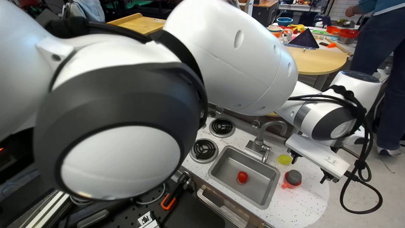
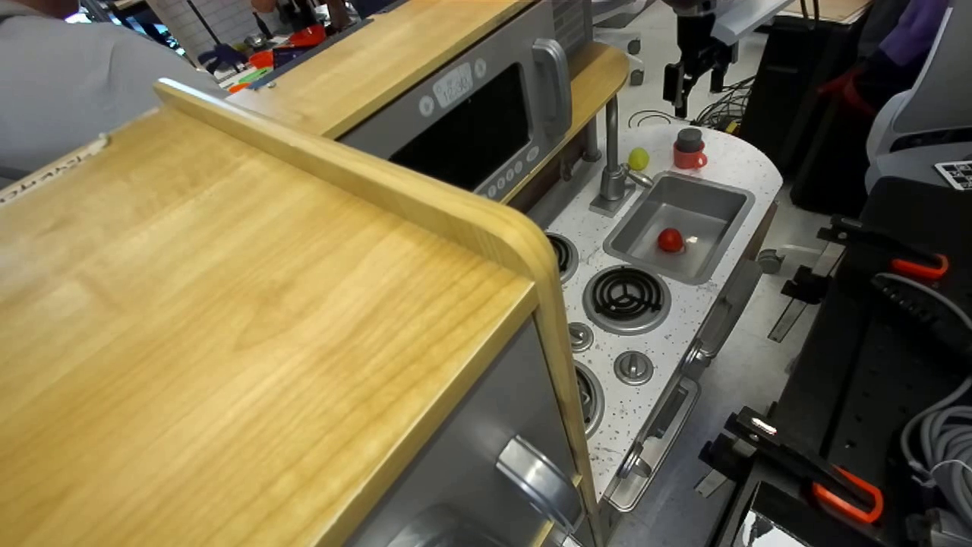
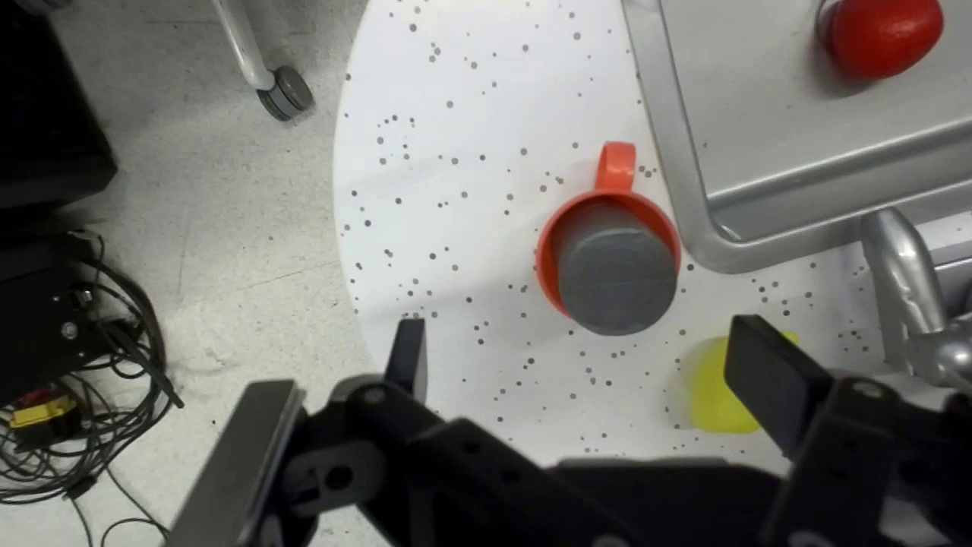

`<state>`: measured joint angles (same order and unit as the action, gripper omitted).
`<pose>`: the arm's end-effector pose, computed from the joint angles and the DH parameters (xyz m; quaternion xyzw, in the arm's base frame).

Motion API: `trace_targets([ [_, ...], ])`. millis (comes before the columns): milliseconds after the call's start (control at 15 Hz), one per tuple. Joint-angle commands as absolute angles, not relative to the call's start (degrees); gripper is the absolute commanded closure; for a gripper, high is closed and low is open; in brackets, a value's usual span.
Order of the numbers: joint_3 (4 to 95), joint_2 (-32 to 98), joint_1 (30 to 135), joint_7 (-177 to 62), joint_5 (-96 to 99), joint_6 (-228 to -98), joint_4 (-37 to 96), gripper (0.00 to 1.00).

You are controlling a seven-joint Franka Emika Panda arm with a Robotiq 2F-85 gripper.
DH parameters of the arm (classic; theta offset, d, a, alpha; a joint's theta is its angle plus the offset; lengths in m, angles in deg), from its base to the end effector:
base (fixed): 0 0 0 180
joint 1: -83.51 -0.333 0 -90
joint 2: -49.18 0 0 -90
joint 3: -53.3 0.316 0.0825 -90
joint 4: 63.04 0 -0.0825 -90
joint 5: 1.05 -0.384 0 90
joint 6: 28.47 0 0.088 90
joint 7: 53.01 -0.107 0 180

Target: Put the grey thing in the orange cup

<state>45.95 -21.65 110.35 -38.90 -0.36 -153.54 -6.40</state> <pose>0.6520 -0.4006 0.0840 0.9893 -0.1292 -0.0426 0.0534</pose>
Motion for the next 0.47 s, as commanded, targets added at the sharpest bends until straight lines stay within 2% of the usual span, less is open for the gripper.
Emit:
trace_targets([
  [0, 44.4, -12.2, 109.5, -38.9, 0.7, -155.3, 6.5, 0.0],
  [133, 42.2, -8.5, 108.0, -41.7, 1.5, -156.1, 11.3, 0.0],
  [200, 43.9, -14.9, 109.9, -39.6, 0.1, -154.1, 2.3, 0.0],
  [400, 43.0, -11.0, 109.1, -40.4, 0.8, -154.2, 7.0, 0.0],
])
